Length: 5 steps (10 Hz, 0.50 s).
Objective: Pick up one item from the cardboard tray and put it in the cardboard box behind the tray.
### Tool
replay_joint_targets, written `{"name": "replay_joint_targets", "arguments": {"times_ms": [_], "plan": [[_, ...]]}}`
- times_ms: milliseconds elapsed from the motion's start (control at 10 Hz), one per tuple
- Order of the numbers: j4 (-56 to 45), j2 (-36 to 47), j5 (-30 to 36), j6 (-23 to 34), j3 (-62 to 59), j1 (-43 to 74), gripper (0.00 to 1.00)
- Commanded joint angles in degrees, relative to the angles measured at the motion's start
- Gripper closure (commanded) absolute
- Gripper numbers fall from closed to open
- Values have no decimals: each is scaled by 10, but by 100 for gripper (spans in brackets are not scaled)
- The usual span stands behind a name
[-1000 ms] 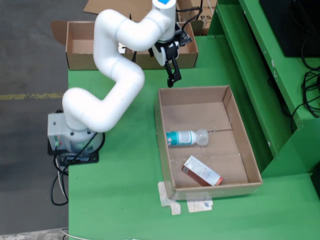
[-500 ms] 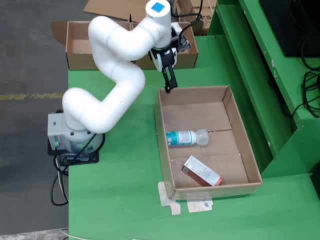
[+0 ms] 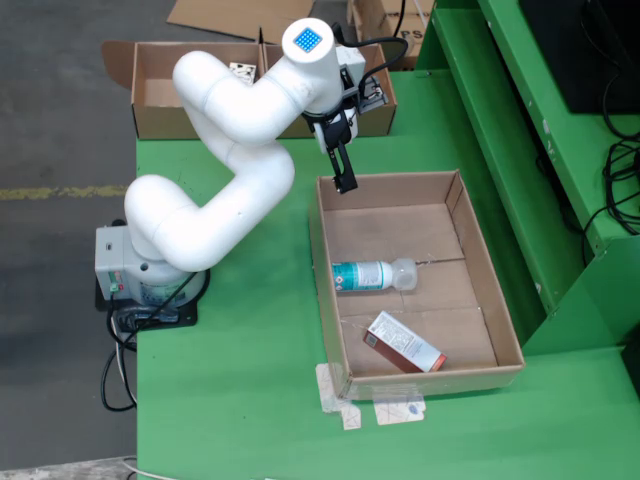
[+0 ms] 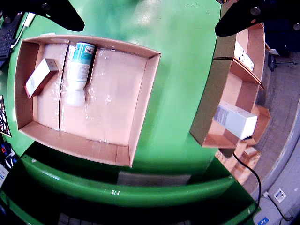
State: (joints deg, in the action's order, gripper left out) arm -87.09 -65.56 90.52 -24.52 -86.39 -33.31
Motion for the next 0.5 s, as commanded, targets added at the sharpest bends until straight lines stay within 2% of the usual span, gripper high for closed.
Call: {"name": "replay_joint_targets", "arguments": {"times_ms": [0, 100, 200, 400], "plan": [[59, -19, 90, 118, -42, 209, 0], [59, -19, 90, 118, -42, 209, 0], [124, -37, 137, 180, 23, 299, 0], [124, -37, 137, 180, 23, 299, 0]]}}
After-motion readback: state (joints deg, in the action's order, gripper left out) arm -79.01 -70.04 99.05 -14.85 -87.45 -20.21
